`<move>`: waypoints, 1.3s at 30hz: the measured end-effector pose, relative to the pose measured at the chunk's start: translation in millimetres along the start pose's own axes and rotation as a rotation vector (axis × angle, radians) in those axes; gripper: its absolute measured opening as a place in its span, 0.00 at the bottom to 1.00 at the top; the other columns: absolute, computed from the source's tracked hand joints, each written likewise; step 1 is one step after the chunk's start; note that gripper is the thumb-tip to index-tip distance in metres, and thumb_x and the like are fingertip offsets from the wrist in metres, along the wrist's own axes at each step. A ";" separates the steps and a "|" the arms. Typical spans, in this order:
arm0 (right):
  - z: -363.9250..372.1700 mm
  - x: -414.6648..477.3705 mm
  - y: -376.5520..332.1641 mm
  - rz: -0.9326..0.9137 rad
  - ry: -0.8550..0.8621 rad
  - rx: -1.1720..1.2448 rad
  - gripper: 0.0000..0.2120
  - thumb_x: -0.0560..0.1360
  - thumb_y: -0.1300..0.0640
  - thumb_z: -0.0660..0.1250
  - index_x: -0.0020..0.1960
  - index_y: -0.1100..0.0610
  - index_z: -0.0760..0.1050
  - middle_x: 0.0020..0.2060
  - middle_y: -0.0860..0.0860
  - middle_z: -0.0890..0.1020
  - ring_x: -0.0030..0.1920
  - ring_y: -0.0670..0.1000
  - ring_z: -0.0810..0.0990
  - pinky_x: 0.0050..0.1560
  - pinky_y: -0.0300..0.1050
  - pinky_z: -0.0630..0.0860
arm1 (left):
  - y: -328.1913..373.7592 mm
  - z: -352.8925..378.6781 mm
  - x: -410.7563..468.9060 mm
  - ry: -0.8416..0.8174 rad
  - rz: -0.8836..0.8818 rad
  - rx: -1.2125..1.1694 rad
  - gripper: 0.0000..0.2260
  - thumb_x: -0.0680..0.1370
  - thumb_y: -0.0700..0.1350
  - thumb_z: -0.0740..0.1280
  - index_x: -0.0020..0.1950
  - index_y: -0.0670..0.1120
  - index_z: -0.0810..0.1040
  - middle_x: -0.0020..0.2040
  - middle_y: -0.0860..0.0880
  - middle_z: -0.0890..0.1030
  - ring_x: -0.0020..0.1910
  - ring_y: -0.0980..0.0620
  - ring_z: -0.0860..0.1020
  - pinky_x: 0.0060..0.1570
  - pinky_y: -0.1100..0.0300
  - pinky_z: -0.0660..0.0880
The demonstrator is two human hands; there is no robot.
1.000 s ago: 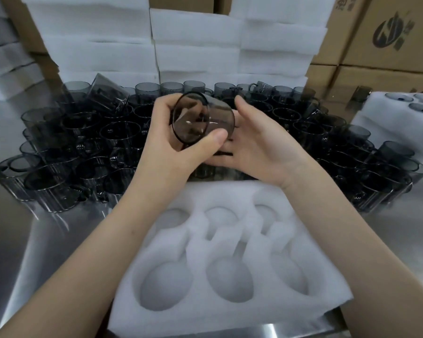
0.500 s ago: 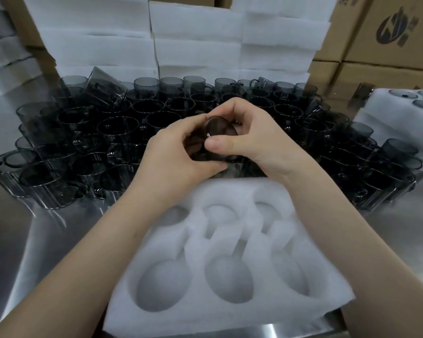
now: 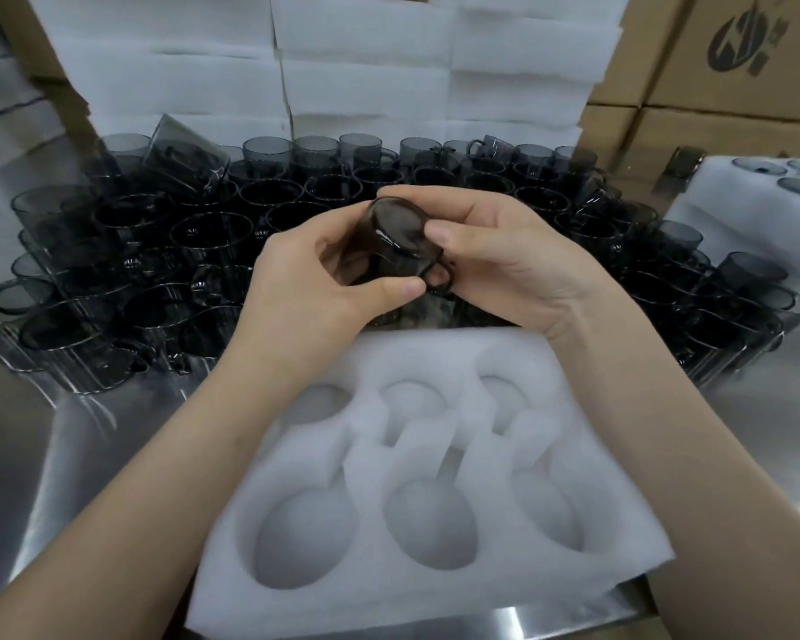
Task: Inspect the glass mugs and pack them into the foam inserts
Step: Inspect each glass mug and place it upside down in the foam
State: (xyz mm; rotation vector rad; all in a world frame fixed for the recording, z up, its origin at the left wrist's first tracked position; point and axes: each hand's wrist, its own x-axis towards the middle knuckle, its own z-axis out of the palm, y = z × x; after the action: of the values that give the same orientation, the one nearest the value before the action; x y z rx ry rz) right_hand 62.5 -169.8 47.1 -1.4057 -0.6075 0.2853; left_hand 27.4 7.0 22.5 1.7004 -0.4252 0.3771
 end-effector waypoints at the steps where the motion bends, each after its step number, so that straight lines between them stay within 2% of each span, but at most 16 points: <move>1: -0.9 -0.3 0.4 0.006 -0.015 0.003 0.20 0.74 0.65 0.61 0.66 0.63 0.71 0.57 0.58 0.77 0.51 0.54 0.73 0.42 0.44 0.67 | -0.2 -0.9 0.2 -0.006 0.001 -0.005 0.22 0.68 0.34 0.77 0.55 0.54 0.80 0.48 0.61 0.84 0.52 0.63 0.81 0.53 0.70 0.75; 4: 0.1 0.2 3.5 0.015 0.018 -0.018 0.18 0.70 0.66 0.66 0.59 0.61 0.74 0.55 0.59 0.77 0.54 0.59 0.72 0.49 0.54 0.64 | -0.2 1.0 -0.9 -0.013 -0.006 0.047 0.22 0.65 0.39 0.79 0.56 0.53 0.80 0.49 0.59 0.85 0.52 0.61 0.82 0.55 0.65 0.76; 7: 5.2 2.1 4.4 0.017 0.124 -0.148 0.10 0.68 0.61 0.71 0.49 0.55 0.77 0.44 0.53 0.81 0.42 0.51 0.78 0.35 0.46 0.67 | 2.0 4.0 -2.5 -0.010 0.005 0.214 0.25 0.62 0.48 0.77 0.59 0.56 0.80 0.51 0.59 0.84 0.53 0.61 0.81 0.59 0.57 0.76; 10: 10.5 5.8 8.0 -0.052 0.268 -0.296 0.04 0.72 0.54 0.71 0.42 0.54 0.77 0.42 0.59 0.81 0.38 0.51 0.76 0.31 0.44 0.67 | 2.6 5.7 -2.9 0.003 0.012 0.317 0.27 0.62 0.49 0.81 0.60 0.57 0.79 0.50 0.64 0.82 0.51 0.65 0.79 0.59 0.62 0.75; 12: 12.4 7.4 10.8 -0.112 0.327 -0.314 0.08 0.78 0.55 0.67 0.41 0.55 0.76 0.42 0.55 0.83 0.35 0.49 0.75 0.27 0.39 0.67 | 2.7 6.4 -2.0 0.007 0.011 0.310 0.25 0.63 0.49 0.81 0.59 0.56 0.79 0.50 0.64 0.82 0.50 0.66 0.79 0.58 0.63 0.75; 13: 12.7 7.9 11.3 -0.133 0.333 -0.301 0.08 0.80 0.56 0.65 0.42 0.55 0.77 0.40 0.51 0.83 0.34 0.48 0.76 0.27 0.39 0.68 | 3.2 6.4 -1.5 0.012 0.006 0.285 0.26 0.62 0.49 0.81 0.59 0.55 0.79 0.50 0.62 0.82 0.50 0.65 0.79 0.57 0.62 0.75; 15: 10.2 8.6 10.3 -0.152 0.352 -0.274 0.08 0.80 0.56 0.63 0.46 0.54 0.79 0.39 0.49 0.82 0.39 0.50 0.77 0.36 0.45 0.74 | 4.3 5.3 -0.7 0.042 -0.005 0.208 0.25 0.62 0.50 0.78 0.57 0.55 0.79 0.51 0.59 0.83 0.52 0.61 0.80 0.57 0.58 0.77; 17: 4.2 9.1 7.4 -0.122 0.397 -0.286 0.08 0.77 0.50 0.64 0.46 0.54 0.77 0.38 0.48 0.80 0.39 0.48 0.77 0.43 0.46 0.74 | 4.4 2.6 0.0 0.088 -0.010 0.108 0.22 0.63 0.49 0.77 0.56 0.54 0.78 0.52 0.57 0.83 0.53 0.59 0.81 0.55 0.57 0.78; 18: 2.1 8.9 6.1 -0.085 0.398 -0.329 0.12 0.75 0.46 0.65 0.45 0.55 0.76 0.36 0.46 0.79 0.38 0.47 0.76 0.43 0.44 0.74 | 4.0 1.3 0.1 0.108 -0.007 0.067 0.22 0.65 0.47 0.76 0.57 0.53 0.77 0.52 0.57 0.83 0.54 0.59 0.81 0.54 0.59 0.78; 20: 1.2 7.4 5.6 -0.005 0.322 -0.417 0.20 0.75 0.41 0.63 0.43 0.60 0.75 0.32 0.44 0.77 0.34 0.46 0.76 0.39 0.42 0.75 | 4.1 -0.2 -0.2 0.120 0.005 0.017 0.23 0.67 0.45 0.75 0.61 0.52 0.75 0.54 0.55 0.82 0.54 0.59 0.81 0.52 0.62 0.77; 23: 7.1 5.0 5.6 0.023 0.214 -0.380 0.21 0.78 0.41 0.61 0.34 0.55 0.71 0.24 0.48 0.72 0.24 0.48 0.69 0.29 0.41 0.69 | 4.3 -0.4 -1.6 0.088 0.034 -0.006 0.28 0.69 0.42 0.73 0.68 0.51 0.70 0.57 0.53 0.81 0.56 0.59 0.80 0.54 0.64 0.77; 26: 9.7 5.9 5.1 0.036 0.196 -0.233 0.22 0.81 0.46 0.60 0.31 0.52 0.69 0.23 0.50 0.68 0.24 0.49 0.64 0.30 0.43 0.65 | 4.9 0.4 -1.9 0.080 0.066 0.039 0.25 0.72 0.41 0.73 0.68 0.49 0.73 0.57 0.54 0.80 0.55 0.61 0.80 0.55 0.65 0.77; 30: 10.5 3.3 2.5 0.070 0.094 -0.059 0.19 0.83 0.50 0.56 0.36 0.55 0.70 0.27 0.51 0.67 0.27 0.49 0.64 0.32 0.42 0.66 | 7.6 -0.3 -0.5 0.131 0.052 -0.039 0.22 0.71 0.42 0.72 0.65 0.48 0.74 0.55 0.55 0.81 0.53 0.62 0.80 0.54 0.64 0.77; 33: 8.7 0.6 -1.1 0.013 0.007 0.003 0.14 0.83 0.54 0.54 0.42 0.57 0.72 0.29 0.49 0.68 0.28 0.46 0.65 0.32 0.40 0.64 | 8.6 -3.5 0.0 0.155 -0.036 -0.246 0.20 0.72 0.43 0.70 0.64 0.45 0.75 0.54 0.50 0.83 0.55 0.53 0.82 0.53 0.56 0.80; 35: 9.3 0.3 -1.8 -0.072 -0.019 -0.018 0.11 0.82 0.58 0.55 0.44 0.58 0.74 0.29 0.48 0.70 0.26 0.45 0.66 0.30 0.39 0.64 | 10.0 -6.0 -0.7 0.136 -0.121 -0.373 0.20 0.73 0.45 0.69 0.65 0.43 0.75 0.55 0.46 0.83 0.55 0.45 0.82 0.49 0.55 0.80; 39: 9.3 -0.6 -4.0 -0.219 0.008 -0.222 0.09 0.80 0.60 0.60 0.46 0.54 0.79 0.28 0.47 0.72 0.26 0.45 0.66 0.29 0.36 0.64 | 12.7 -9.1 -0.5 0.080 -0.206 -0.470 0.18 0.75 0.49 0.68 0.62 0.42 0.78 0.56 0.43 0.83 0.48 0.45 0.84 0.43 0.57 0.80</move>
State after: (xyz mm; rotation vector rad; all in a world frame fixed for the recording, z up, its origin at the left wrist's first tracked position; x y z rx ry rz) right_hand 56.2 -163.1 51.4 -1.5358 -0.7986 0.0379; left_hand 20.8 14.0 34.8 1.2508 -0.2509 0.1747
